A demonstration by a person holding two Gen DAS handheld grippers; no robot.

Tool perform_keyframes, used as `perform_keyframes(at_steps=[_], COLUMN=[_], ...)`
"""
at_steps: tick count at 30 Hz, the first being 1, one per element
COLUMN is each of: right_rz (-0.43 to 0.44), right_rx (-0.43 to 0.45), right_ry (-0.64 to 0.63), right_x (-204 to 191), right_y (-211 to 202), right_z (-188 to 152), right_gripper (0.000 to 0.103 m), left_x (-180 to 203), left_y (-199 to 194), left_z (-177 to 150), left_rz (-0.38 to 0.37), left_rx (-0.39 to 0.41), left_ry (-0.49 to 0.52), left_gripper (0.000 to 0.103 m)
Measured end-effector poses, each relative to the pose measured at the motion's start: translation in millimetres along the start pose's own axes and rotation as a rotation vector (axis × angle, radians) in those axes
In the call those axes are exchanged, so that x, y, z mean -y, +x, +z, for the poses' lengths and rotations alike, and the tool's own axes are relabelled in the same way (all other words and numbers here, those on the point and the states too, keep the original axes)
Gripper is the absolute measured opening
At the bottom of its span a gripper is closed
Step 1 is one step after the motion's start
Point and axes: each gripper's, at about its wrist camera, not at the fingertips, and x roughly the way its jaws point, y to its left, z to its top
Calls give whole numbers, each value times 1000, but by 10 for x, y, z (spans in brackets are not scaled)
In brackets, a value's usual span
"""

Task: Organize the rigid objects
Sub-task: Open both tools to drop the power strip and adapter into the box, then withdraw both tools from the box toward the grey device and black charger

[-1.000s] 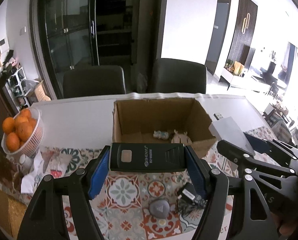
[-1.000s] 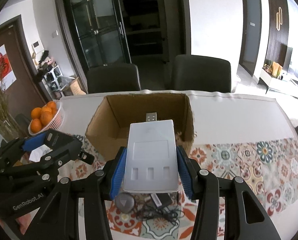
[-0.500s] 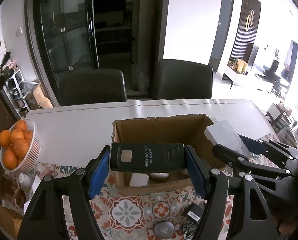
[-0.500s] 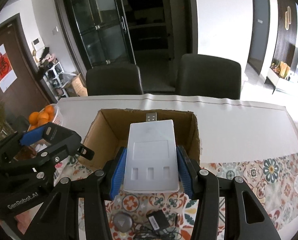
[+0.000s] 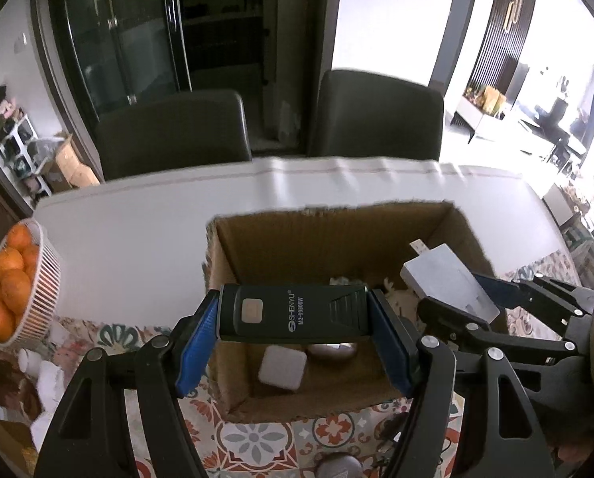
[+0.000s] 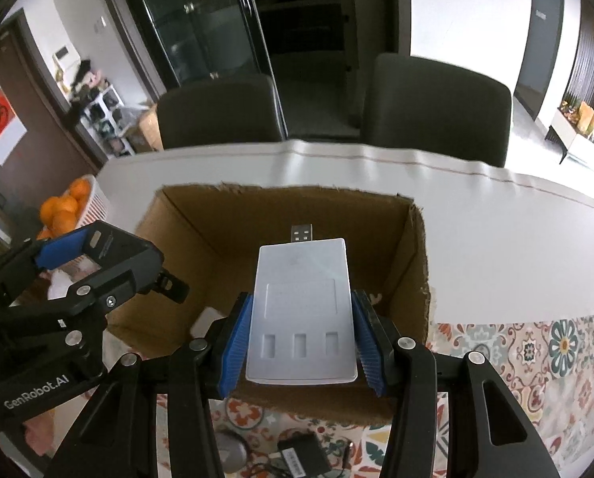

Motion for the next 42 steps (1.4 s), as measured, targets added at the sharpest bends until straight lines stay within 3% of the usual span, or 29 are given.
perform_keyframes(at_steps=[8, 10, 21, 24, 32, 42], right_rz=[-36, -41, -77, -80, -92, -135], right_rx=[-85, -104, -103, -104, -64, 78], right_ry=[-39, -54, -95, -89, -54, -27], right_x=[41, 44, 47, 28, 41, -36], right_y=[347, 403, 382, 355, 136, -474], right_z=[-97, -129, -203, -197, -275, -412], right_gripper=[50, 50, 51, 53, 57, 64], left_x=[26, 53, 59, 64, 87, 173], left_y=[336, 331, 336, 285, 1, -704], left_z=[-169, -194, -201, -222, -285, -447], left_rz=[-2, 11, 27, 44, 56, 113], left_rx=[-89, -76, -104, -106, -64, 85], left_ry=[3, 20, 23, 16, 20, 38], left_gripper=[71, 71, 72, 78, 88, 101])
